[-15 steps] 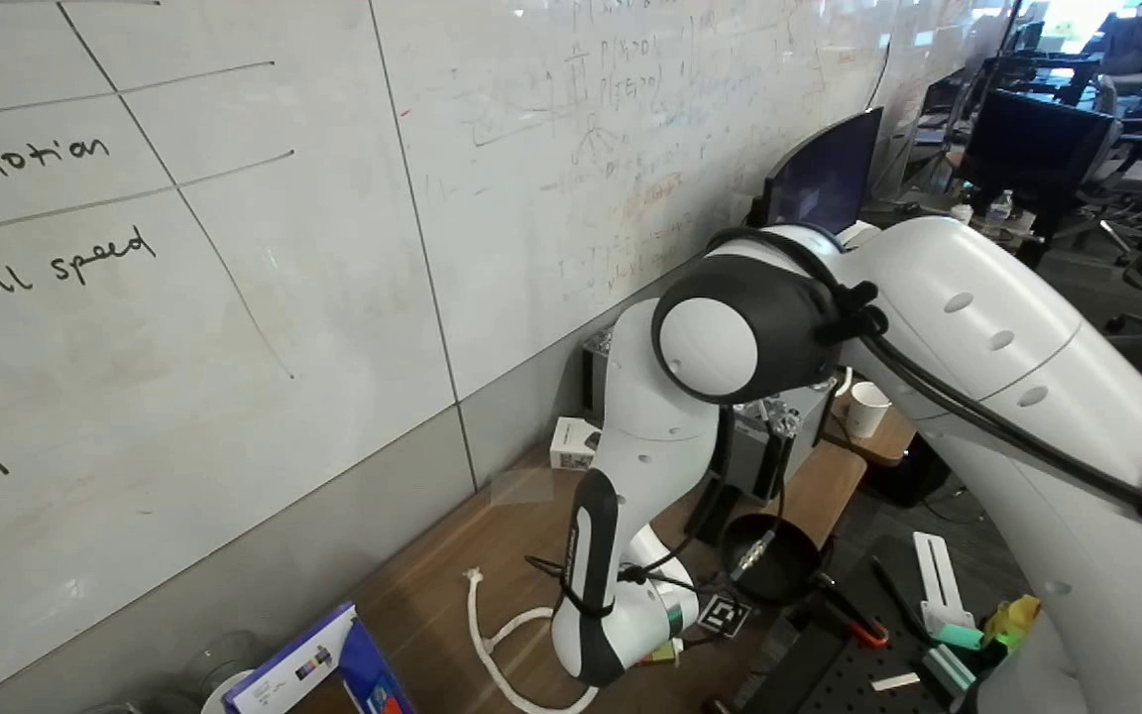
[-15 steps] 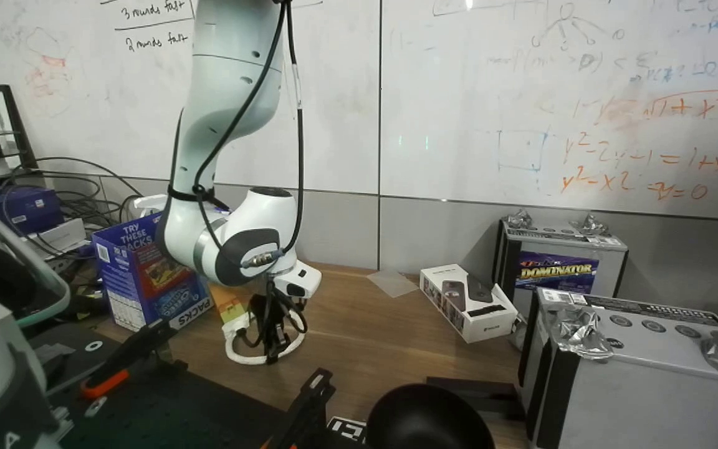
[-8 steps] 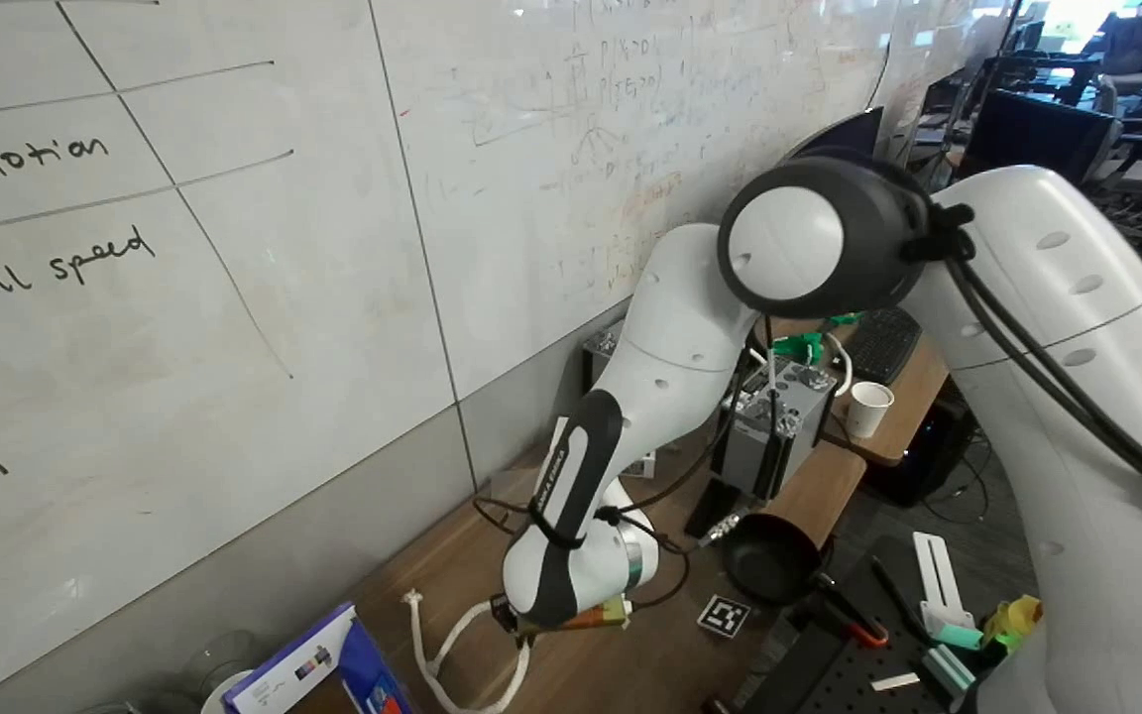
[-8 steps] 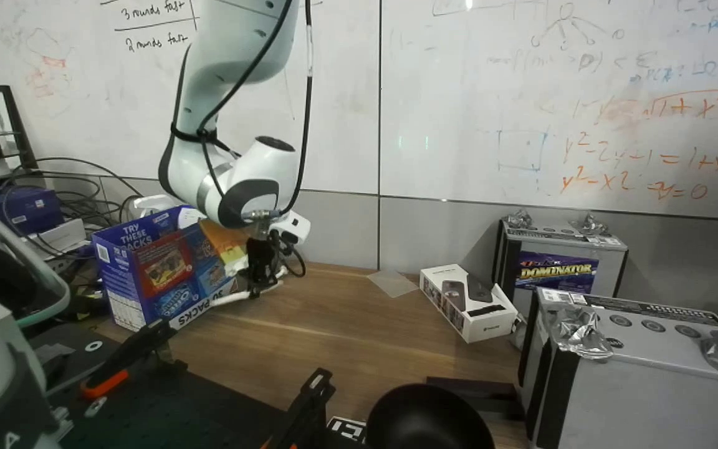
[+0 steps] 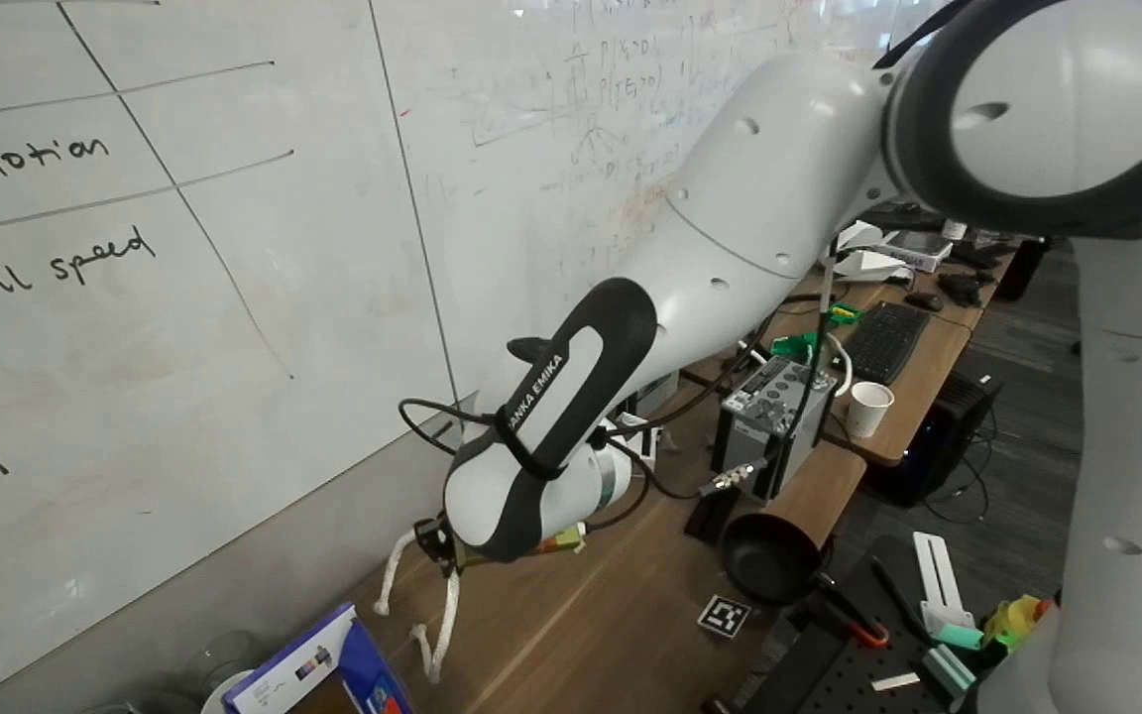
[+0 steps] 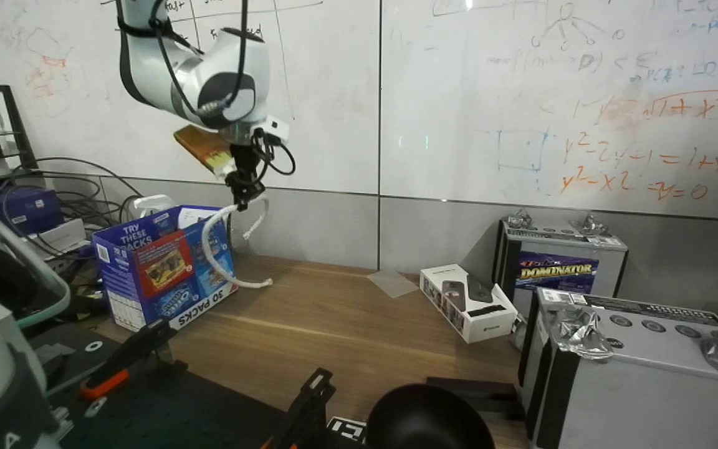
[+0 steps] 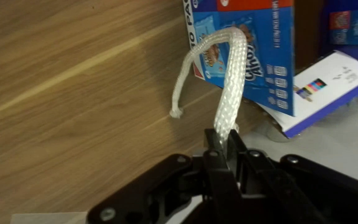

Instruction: Put the ropes in the box

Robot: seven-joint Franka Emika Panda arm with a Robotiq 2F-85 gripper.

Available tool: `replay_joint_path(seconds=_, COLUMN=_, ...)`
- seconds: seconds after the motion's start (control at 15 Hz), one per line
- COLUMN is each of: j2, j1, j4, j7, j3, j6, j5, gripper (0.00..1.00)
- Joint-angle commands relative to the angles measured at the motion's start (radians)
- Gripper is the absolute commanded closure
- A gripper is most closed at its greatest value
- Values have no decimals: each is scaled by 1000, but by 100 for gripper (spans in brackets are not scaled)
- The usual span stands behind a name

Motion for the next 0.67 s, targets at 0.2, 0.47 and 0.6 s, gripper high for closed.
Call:
replay_joint_path(seconds=0.2, j2=-378, j1=213, j4=8, j7=127, j3=-123, j6=-261, j5=27, gripper=94)
replay_joint_path(seconds=0.47, j2=-507, j1=296, j4=81, j7=279, j3=-152, j6=-415, j5=-86, gripper=94)
replay_joint_path(seconds=0.6, j2=-524, j1=310, j4=124, j7=335, j3=-139, j6=-467, j5=-137, gripper=94)
